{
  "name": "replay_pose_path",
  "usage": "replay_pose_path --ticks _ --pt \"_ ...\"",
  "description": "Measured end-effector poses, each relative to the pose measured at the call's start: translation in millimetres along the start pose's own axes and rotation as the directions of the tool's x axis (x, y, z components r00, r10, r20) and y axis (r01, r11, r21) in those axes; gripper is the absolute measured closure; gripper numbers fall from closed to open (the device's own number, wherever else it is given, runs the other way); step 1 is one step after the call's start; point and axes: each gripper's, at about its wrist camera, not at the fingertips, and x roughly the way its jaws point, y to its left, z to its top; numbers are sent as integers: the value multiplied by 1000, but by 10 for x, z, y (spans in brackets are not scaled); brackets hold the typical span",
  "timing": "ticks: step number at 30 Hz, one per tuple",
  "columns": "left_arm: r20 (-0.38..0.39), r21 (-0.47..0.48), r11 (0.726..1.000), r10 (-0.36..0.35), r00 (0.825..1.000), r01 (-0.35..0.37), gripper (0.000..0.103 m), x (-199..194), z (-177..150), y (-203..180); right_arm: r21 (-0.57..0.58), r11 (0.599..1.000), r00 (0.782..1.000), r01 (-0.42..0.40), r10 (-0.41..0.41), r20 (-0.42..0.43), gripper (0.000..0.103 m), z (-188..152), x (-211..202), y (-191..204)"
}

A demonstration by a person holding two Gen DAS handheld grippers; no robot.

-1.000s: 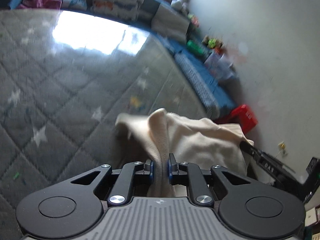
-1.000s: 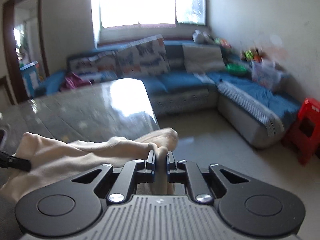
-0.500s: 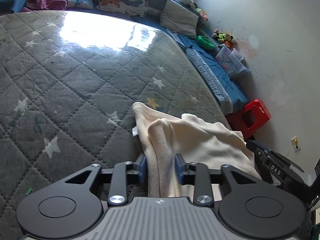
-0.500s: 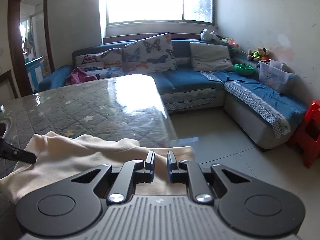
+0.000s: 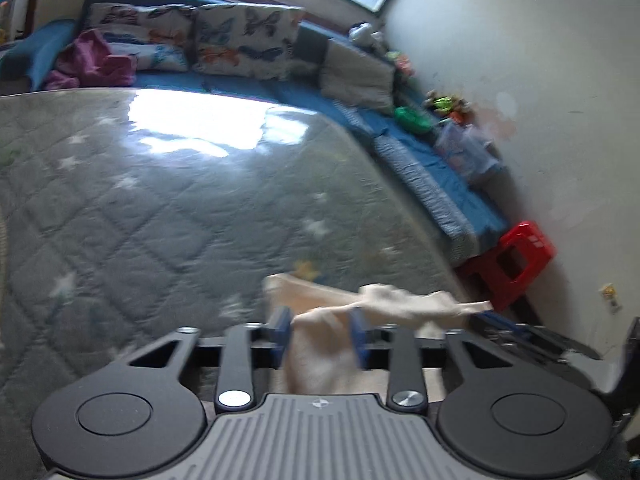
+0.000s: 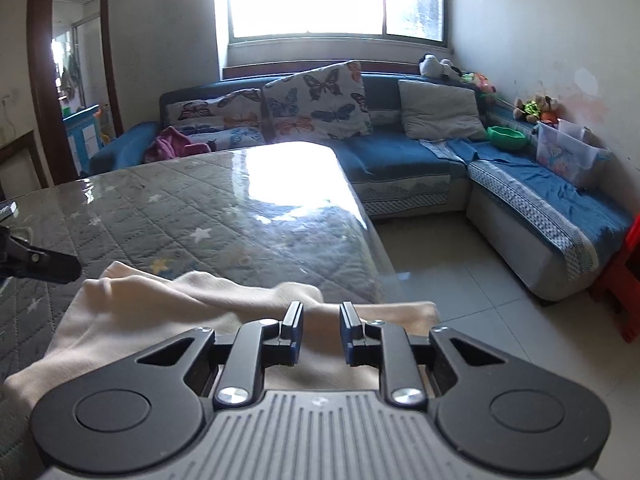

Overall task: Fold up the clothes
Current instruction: 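Carry the folded shirt with both grippers across the mattress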

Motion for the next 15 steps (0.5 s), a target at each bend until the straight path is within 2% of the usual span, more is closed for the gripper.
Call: replay_pose_path --ticks 3,6,11,15 --pt "-19 18 998 -62 998 62 82 113 5 -104 -7 1000 1000 -6 6 -7 84 16 79 35" --pt "-42 39 996 -78 996 79 82 289 5 -192 -1 1000 1000 -1 1 -12 81 0 139 47" --pt "-96 33 998 -45 994 48 82 613 -24 -214 13 1000 1000 1 -1 -15 78 -41 176 44" --pt "-89 29 999 -42 995 45 84 639 -41 -175 6 1000 1000 -1 1 -7 71 -29 117 44"
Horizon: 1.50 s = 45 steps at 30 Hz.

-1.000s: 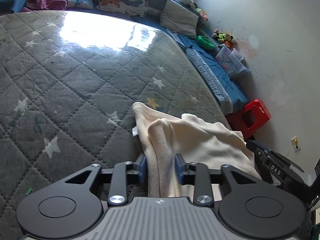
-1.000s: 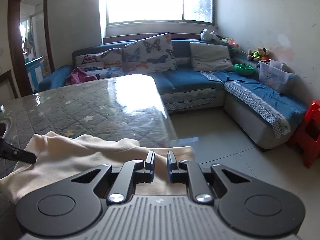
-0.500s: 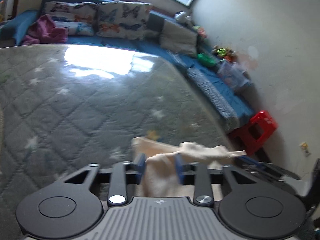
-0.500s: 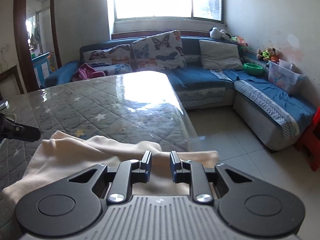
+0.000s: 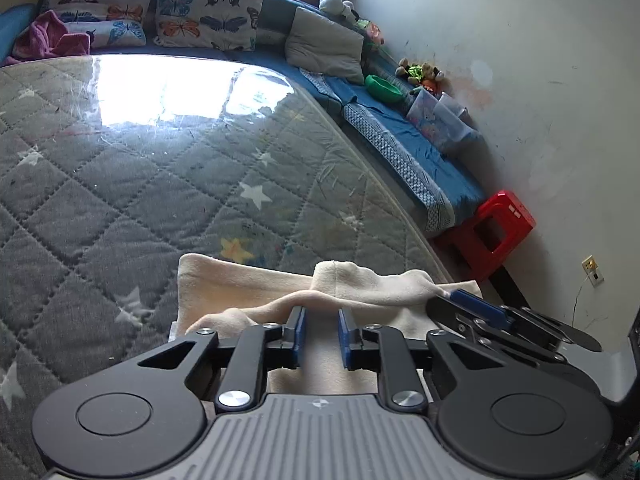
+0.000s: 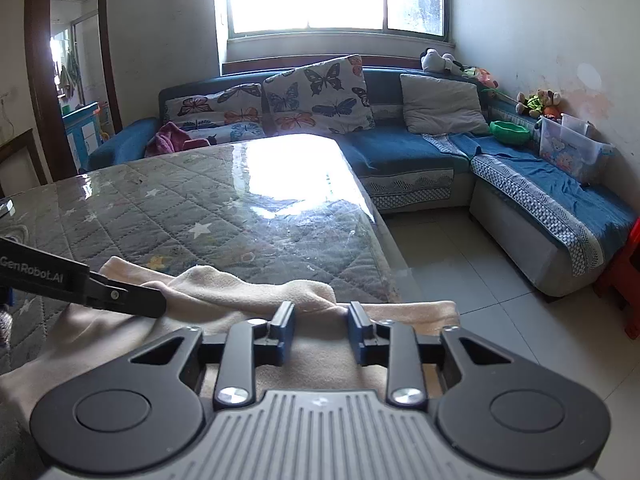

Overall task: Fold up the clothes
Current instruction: 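Carry the folded shirt with both grippers across the mattress, then lower the folded shirt onto the mattress and open both grippers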

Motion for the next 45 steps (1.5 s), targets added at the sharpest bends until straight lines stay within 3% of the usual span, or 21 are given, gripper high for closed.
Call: replay_pose_path --ticks 5,9,16,21,27,41,45 --pt "12 8 1000 -2 1000 2 82 -174 -55 8 -31 999 999 -22 23 26 56 -49 -261 58" --pt "28 57 998 1 1000 -2 73 -410 -226 -39 -48 998 999 -46 48 25 49 -180 -489 126" --pt "58 163 986 27 998 -36 71 -713 -631 -188 -67 997 997 -49 52 48 47 -471 -874 241" --pt "70 193 979 48 996 -61 71 -738 -808 -251 -49 998 997 -39 42 57 46 -635 -925 275" --pt "88 234 968 74 993 -93 71 -690 -871 -299 -71 997 998 -10 15 61 45 -748 -865 302" --pt "92 237 967 71 993 -91 70 -754 -908 -325 -53 998 995 -35 40 93 45 -708 -967 351" --pt "100 231 968 78 992 -99 61 -815 -909 -323 -24 1000 996 -7 9 92 44 -721 -1005 239"
